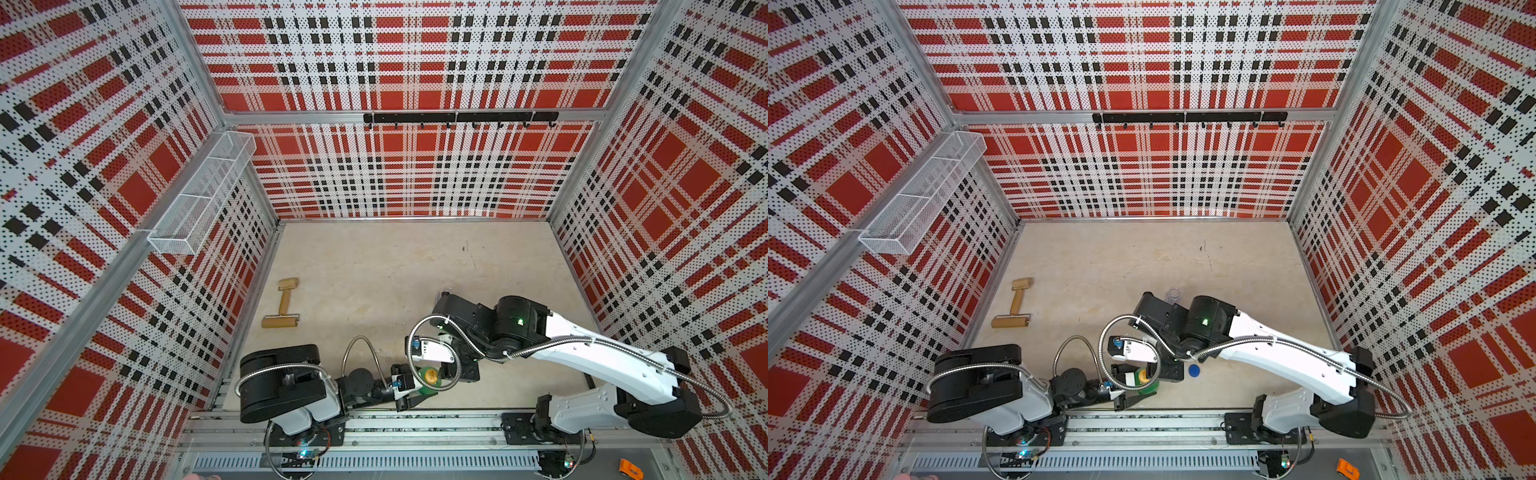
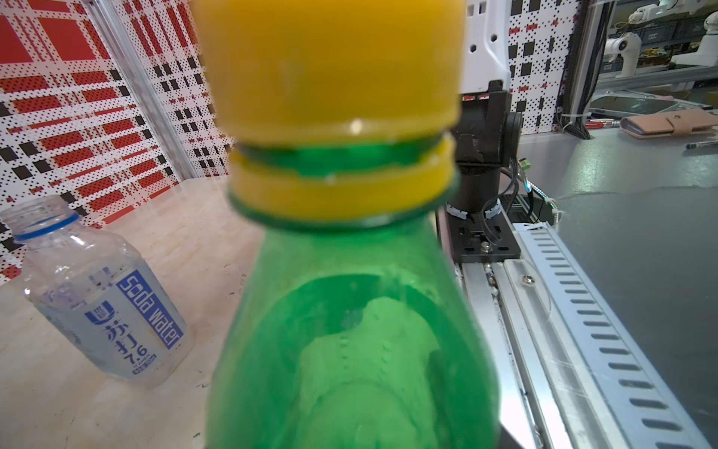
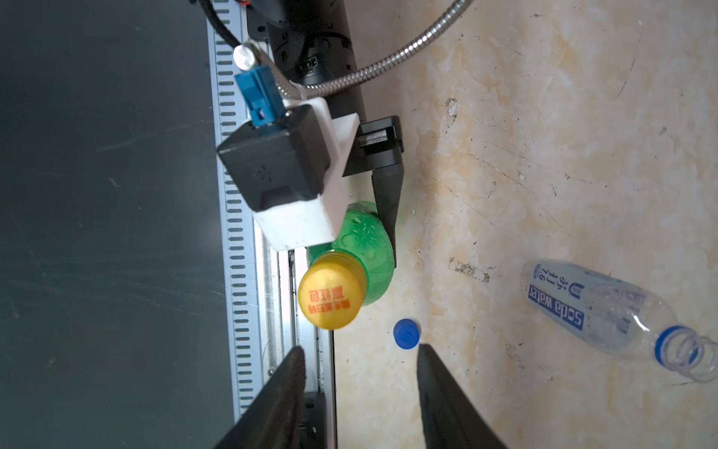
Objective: Screw on the bottle caps
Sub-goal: Screw the bottle cap onto the plastic bottle.
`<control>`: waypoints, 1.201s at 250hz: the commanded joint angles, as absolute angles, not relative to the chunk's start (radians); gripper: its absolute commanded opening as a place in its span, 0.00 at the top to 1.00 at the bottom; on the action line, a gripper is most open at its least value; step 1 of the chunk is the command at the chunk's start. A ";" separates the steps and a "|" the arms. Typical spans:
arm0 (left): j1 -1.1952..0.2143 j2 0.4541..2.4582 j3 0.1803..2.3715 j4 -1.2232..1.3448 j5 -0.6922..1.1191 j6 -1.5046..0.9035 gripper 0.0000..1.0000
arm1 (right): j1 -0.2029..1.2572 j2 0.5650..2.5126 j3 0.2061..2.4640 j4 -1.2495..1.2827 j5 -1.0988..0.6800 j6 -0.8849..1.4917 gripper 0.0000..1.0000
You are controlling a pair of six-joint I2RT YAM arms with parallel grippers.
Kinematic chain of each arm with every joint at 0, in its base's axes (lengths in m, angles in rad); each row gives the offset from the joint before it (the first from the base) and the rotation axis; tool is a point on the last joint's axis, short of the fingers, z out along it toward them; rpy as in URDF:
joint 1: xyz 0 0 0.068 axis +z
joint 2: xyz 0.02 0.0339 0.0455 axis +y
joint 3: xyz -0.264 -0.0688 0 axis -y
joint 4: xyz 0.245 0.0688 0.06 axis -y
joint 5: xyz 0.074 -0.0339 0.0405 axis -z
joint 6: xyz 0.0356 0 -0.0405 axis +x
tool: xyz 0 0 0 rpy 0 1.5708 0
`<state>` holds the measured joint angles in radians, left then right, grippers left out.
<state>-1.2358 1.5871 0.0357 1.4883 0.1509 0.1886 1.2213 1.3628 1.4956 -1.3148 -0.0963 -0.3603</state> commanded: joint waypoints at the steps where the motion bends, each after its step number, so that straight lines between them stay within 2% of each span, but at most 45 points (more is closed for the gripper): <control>1: -1.235 1.597 0.050 1.523 0.164 0.191 0.46 | 1.254 1.387 1.491 -1.292 -0.100 -0.458 0.50; 61: -1.236 1.605 0.055 1.522 0.166 0.190 0.46 | 1.279 1.411 1.491 -1.286 -0.070 -0.487 0.50; 117: -1.236 1.607 0.055 1.525 0.165 0.190 0.46 | 1.299 1.442 1.498 -1.272 -0.012 -0.482 0.57; 172: -1.236 1.608 0.056 1.525 0.162 0.191 0.46 | 1.320 1.457 1.478 -1.264 -0.005 -0.477 0.58; 240: -1.236 1.600 0.053 1.528 0.147 0.189 0.47 | 1.321 1.453 1.460 -1.255 0.014 -0.442 0.76; 300: -1.236 1.570 0.042 1.531 0.095 0.191 0.47 | 1.319 1.458 1.416 -1.186 0.090 -0.218 0.88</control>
